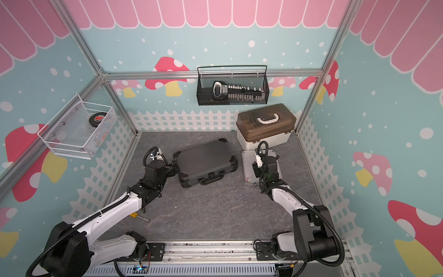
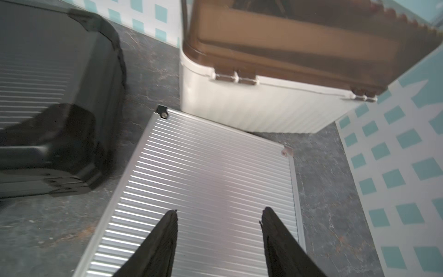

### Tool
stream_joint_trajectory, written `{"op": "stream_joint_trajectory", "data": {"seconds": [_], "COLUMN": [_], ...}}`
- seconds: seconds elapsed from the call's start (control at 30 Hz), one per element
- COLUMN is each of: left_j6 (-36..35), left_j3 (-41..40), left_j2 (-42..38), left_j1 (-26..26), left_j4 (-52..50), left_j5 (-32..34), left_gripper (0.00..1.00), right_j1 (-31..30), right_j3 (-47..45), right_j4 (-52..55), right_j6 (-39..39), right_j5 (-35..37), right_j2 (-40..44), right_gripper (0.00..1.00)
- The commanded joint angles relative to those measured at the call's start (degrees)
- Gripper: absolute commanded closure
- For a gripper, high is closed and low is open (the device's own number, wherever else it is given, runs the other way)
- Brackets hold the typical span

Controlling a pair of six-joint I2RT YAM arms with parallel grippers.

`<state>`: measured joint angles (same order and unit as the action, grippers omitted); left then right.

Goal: Close the poker set cases
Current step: Reset both arms

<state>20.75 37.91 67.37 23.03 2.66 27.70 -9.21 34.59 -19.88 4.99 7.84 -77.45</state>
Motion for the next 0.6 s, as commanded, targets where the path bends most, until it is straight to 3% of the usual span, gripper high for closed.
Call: {"op": "stream_joint_trajectory", "data": {"seconds": [0.0, 0.2, 0.47, 0.57], "left_j6": [-1.0, -1.2, -1.9, -2.6], "left_j3": [-1.3, -3.4, -5.8, -7.3], "left_j2": [-0.7, -0.6, -1.8, -2.5], "left_j1": [-2.5, -4.9, -7.2, -7.4], "left_j4": [0.6, 2.1, 4.8, 6.8], "left_j5": [2.9, 5.1, 7.3, 8.7], "left_gripper": [0.01, 0.01, 0.01, 0.01], "right_j1": [1.5, 4.8, 6.7, 6.7], "right_j3": [-1.7, -5.6, -15.7, -15.2], "right_j4": [-6.4, -15.1, -36.8, -34.8], "right_j6": [-1.0, -3.1, -4.3, -4.8], "right_j5": [2.7, 1.1, -0.5, 0.9], "right_j2": [-2.7, -6.7, -10.2, -9.7], "right_gripper": [0.43, 0.42, 0.42, 0.41]}}
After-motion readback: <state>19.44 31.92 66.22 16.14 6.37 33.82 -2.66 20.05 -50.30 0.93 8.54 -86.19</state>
